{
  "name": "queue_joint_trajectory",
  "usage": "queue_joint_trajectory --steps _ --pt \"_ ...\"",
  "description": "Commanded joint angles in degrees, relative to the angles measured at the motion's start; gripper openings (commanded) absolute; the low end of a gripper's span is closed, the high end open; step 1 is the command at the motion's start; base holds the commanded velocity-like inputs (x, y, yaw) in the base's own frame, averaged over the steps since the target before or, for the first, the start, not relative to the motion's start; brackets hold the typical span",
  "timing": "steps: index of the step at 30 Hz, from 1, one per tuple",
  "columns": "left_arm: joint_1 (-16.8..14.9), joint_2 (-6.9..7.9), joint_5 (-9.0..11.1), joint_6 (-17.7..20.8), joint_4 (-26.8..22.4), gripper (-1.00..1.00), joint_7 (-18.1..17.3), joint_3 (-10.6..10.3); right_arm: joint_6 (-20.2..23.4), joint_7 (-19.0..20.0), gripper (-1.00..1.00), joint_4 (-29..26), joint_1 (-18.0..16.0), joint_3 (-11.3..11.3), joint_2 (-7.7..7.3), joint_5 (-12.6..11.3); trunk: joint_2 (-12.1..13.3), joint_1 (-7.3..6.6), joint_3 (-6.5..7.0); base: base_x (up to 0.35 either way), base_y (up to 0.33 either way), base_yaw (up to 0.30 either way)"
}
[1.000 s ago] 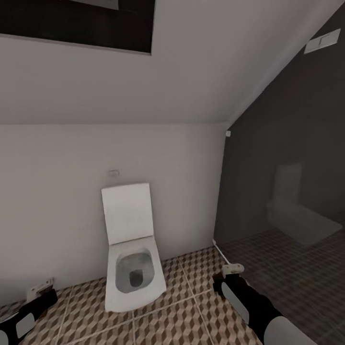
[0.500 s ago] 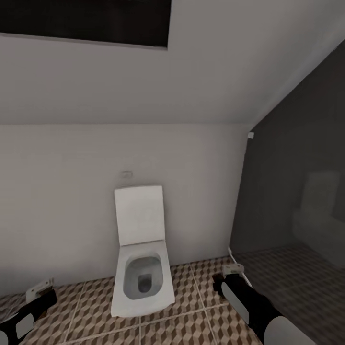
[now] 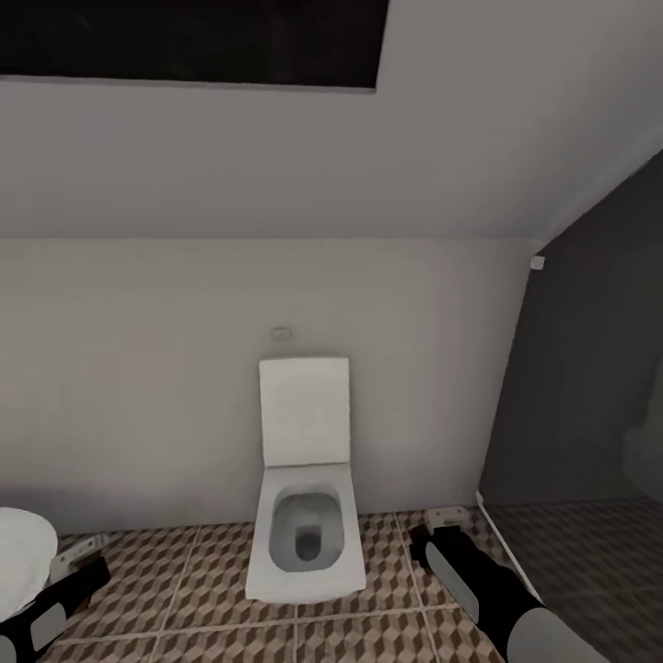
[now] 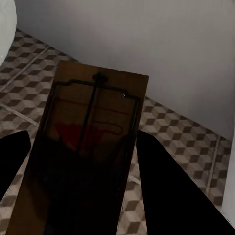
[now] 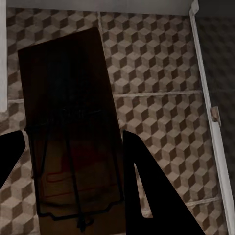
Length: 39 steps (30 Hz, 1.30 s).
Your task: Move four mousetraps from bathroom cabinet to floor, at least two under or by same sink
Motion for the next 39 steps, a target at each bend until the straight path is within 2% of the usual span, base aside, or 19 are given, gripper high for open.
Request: queue_joint_trajectory --steps 1,10,20,30,39 --pt "-0.1 -0.02 0.6 -0.1 0.1 -1.0 -0.3 -0.5 0.1 -0.6 -1.0 -0.1 -0.1 0.4 -0.1 -0.6 0.0 0.0 -0.07 0.001 0.0 0.219" --pt "-0.1 -0.03 0.6 -0.2 0.0 -1.0 -0.4 -0.5 0.2 -0.6 -1.0 -0.1 -0.1 0.4 -0.03 -0.6 0.0 0.0 -0.07 0.0 0.0 0.073" --pt "-0.1 -0.03 0.6 -0.2 0.0 -1.0 -0.3 -0.5 0.2 -0.6 -1.0 -0.1 -0.1 0.4 -0.09 -0.6 0.0 0.0 -0.07 0.0 0.0 0.204" --pt "-0.1 -0.09 0.5 -0.2 0.0 -1.0 -0.4 -0.5 0.1 -0.6 -1.0 -0.2 -0.1 0.4 -0.01 -0.6 0.0 0.0 -0.07 0.0 0.0 0.023" --pt "-0.1 -1.11 0.4 -0.2 -0.1 -1.0 -0.4 -0.5 -0.1 -0.5 -1.0 -0.2 -0.1 0.4 -0.17 -0.5 0.0 0.0 -0.07 0.0 0.0 0.0"
